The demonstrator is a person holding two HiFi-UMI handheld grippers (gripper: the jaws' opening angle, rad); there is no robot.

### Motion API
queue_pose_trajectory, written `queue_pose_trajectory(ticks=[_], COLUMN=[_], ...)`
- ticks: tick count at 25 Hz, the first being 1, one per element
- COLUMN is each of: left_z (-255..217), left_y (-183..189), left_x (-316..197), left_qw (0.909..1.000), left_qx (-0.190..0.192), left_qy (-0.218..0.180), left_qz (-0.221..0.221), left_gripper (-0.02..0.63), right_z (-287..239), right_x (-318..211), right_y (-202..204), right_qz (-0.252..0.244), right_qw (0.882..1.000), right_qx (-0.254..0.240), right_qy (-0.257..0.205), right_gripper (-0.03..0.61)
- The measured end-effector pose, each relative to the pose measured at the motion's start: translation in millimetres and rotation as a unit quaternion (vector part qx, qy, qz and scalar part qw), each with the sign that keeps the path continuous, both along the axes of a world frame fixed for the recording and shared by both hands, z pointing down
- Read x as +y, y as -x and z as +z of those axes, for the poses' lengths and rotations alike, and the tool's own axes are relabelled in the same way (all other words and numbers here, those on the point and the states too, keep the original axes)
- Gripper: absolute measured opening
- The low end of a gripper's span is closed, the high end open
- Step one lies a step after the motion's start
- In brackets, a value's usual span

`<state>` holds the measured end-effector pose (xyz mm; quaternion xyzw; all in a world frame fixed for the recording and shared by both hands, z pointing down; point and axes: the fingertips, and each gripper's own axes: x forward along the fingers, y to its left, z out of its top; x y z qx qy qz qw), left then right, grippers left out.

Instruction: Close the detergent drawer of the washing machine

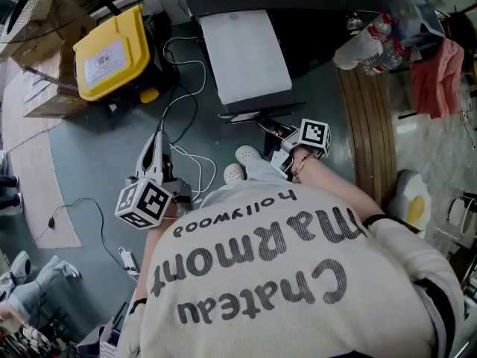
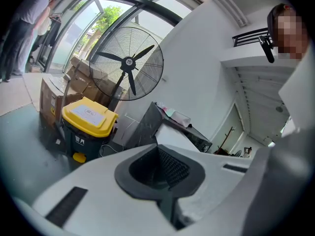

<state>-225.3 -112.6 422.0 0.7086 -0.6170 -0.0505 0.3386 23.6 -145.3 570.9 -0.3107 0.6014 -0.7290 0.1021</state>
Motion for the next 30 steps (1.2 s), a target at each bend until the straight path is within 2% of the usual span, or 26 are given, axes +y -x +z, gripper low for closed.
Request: queue_pose_trajectory(ticks=[5, 12, 30], left_z=[-2.0, -3.9, -8.8], left_y=[4.3, 5.9, 7.6], left_x=[-0.8, -5.4, -23.9], left_qw=[0.9999, 0.9997, 0.9991], left_qx=[-0.003, -0.005, -0.01], left_qy=[-0.001, 0.001, -0.004], left_qz=[-0.012, -0.024, -0.04], left_gripper=[0.008, 0.008, 0.008], right_z=[-2.9, -0.9, 2.4], right_x=[-7.6, -17.7, -41.8], right_y=[10.6, 9.2, 15.2], right_qz=[-0.018, -0.024, -0.049], right_qw=[1.0, 1.0, 0.999], right_qx=[0.0, 0.006, 0.006], right_qy=[-0.001, 0.009, 0.002], right_gripper=[0.061, 0.061, 0.061])
